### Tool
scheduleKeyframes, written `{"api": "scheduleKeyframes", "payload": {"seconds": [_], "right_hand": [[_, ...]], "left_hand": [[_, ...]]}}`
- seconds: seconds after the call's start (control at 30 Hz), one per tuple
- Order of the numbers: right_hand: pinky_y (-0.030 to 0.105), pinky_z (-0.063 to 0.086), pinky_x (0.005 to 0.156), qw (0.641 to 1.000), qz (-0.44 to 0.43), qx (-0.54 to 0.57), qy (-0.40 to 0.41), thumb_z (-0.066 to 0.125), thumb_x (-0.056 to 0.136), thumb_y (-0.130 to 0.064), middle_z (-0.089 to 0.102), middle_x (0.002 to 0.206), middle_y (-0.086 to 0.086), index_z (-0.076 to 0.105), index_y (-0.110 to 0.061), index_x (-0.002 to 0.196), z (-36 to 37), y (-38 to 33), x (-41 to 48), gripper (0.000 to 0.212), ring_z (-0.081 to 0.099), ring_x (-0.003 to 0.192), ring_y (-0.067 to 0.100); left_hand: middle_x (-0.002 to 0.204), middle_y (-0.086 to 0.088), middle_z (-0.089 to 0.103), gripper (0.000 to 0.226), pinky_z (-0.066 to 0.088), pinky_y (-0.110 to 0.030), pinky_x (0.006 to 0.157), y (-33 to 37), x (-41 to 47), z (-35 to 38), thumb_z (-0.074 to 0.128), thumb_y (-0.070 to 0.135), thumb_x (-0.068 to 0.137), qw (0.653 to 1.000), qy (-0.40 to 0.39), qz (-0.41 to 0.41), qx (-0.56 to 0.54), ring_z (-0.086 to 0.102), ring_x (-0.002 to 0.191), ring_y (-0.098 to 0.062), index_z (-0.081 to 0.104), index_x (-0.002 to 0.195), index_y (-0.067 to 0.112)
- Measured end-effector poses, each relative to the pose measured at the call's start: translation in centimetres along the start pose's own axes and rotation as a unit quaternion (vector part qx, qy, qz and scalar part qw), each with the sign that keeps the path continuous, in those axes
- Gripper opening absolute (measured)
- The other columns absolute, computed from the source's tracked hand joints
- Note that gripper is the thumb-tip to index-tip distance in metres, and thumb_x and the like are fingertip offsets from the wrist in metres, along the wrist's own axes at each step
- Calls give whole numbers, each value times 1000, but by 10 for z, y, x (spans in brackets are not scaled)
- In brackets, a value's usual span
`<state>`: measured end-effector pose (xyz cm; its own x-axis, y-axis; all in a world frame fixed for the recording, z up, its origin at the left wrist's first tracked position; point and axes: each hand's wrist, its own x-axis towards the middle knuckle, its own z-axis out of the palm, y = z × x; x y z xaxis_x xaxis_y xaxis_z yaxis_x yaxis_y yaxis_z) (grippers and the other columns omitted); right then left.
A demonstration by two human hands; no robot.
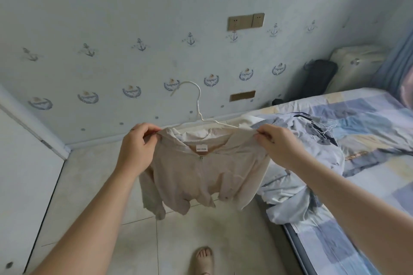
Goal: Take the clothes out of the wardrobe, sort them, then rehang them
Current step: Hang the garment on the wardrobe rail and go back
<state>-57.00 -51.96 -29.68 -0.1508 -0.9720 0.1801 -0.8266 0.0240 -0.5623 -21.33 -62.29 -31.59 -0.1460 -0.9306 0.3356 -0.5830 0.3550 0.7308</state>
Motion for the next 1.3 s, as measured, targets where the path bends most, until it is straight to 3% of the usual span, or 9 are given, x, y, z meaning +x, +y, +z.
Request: {"api": "scheduleKeyframes", "payload": {"seconds": [0.23,0.33,0.6,0.83,0.93,1.03,1.13,1.23,1.3], "right_hand": [[24,37,57,993,-107,36,15,59,94,-27,58,73,-15,59,-31,81,-38,-54,-73,13,51,67,0],[15,36,58,987,-149,59,31,60,94,-25,60,75,-13,61,-30,81,-57,-84,-96,14,52,74,-2],[10,39,62,955,-271,105,62,60,92,-25,61,82,-21,58,-34,77,-106,-185,-130,19,55,78,-1],[24,42,61,903,-391,151,95,61,93,-24,61,81,-20,58,-34,80,-139,-312,-155,17,56,75,3],[17,42,62,876,-437,175,103,60,94,-25,62,77,-19,59,-33,79,-154,-378,-171,16,57,74,3],[21,43,60,857,-464,204,91,58,94,-31,63,74,-19,62,-32,78,-164,-444,-191,16,57,70,3],[23,42,60,830,-506,221,86,56,95,-32,63,72,-13,63,-30,80,-171,-509,-213,17,57,70,4],[24,43,61,812,-532,225,80,55,95,-34,64,72,-9,64,-28,82,-177,-577,-234,17,57,71,4],[20,43,60,805,-545,225,61,54,96,-36,65,73,-7,65,-29,83,-179,-620,-246,18,57,71,5]], "left_hand": [[91,18,65,28,39,0,74,59,-110,-86,66,8,90,996,72,26,43,59,87,9,66,90,36],[91,16,65,22,39,0,74,87,-148,-127,66,7,90,991,107,40,70,59,86,9,69,94,29],[96,16,66,16,41,-4,76,167,-227,-249,66,8,92,966,210,88,120,60,90,6,74,100,20],[94,2,67,16,42,-7,74,227,-286,-379,65,3,93,913,326,132,205,60,82,-1,75,100,12],[94,2,68,16,42,-6,77,249,-314,-440,65,2,93,885,370,150,240,60,82,-1,74,102,11],[92,8,65,16,43,-7,78,268,-344,-501,64,3,93,858,408,159,270,61,83,-1,73,102,11],[93,-1,66,15,45,-13,79,285,-368,-565,64,-1,92,824,438,174,314,62,84,-9,73,102,6],[91,-2,66,16,41,-4,77,296,-384,-631,65,-4,90,791,466,184,351,59,79,5,74,99,5],[90,2,66,19,39,-1,77,298,-393,-672,64,-3,90,784,474,178,360,57,80,2,75,99,10]]}}
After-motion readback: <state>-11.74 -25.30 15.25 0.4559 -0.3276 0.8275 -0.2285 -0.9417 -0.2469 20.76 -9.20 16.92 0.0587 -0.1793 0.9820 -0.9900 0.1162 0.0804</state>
